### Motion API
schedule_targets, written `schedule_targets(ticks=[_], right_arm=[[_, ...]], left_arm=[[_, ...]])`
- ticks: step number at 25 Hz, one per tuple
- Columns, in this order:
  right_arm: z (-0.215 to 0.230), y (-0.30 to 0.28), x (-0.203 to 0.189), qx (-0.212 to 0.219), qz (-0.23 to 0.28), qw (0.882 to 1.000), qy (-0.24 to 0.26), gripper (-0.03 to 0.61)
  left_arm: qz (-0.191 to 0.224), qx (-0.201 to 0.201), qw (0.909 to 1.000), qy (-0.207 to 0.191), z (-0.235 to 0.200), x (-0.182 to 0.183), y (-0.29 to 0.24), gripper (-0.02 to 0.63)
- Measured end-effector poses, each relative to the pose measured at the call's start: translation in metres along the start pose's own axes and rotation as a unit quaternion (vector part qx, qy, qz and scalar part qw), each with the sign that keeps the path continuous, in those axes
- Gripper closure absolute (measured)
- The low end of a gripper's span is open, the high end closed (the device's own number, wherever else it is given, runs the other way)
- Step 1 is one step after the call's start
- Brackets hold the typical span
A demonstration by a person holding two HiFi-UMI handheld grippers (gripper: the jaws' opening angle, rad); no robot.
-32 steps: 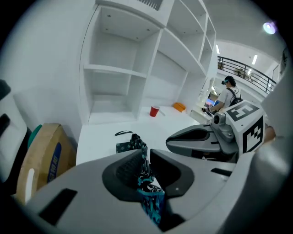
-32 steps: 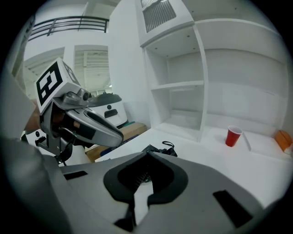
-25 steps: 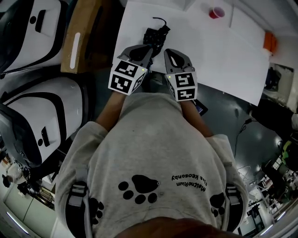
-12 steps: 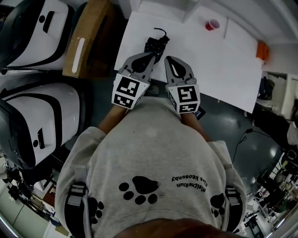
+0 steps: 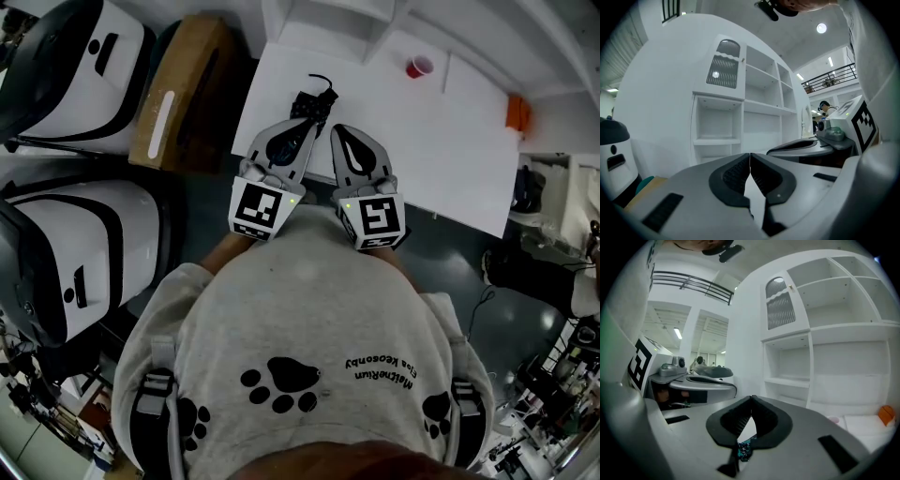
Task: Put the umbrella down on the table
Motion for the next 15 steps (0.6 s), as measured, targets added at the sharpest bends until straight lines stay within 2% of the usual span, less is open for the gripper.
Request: schedule_targets(ticks=[3, 10, 13, 15], right_arm=[[-0.002, 0.003, 0.004, -0.003, 0.009, 1.0, 0.005, 0.546], [-0.011, 0.007, 0.018, -0.008, 0.037, 0.999, 0.01, 0.546], [-0.015, 0.01, 0.022, -0.01, 0.049, 0.999, 0.015, 0.546], [-0.019, 0.014, 0.031, -0.013, 0.077, 0.997, 0.02, 0.546]], left_arm=[[0.019, 0.004, 0.9998, 0.0, 0.0, 0.005, 0.006, 0.594], [0.026, 0.004, 0.9996, 0.009, -0.002, 0.003, 0.016, 0.594], [0.032, 0.001, 0.9994, -0.009, 0.001, 0.006, 0.02, 0.594], [0.045, -0.001, 0.9985, -0.032, 0.003, 0.013, 0.024, 0.594]])
Point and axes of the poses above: the fingertips, and each gripper's own axes: y backward along the fingers, z to its right, x out of its top, the point moved 1 cm from there along y, backward along the fingers, and after that the axes turned 1 degree about -z, right-handed, at the moved point
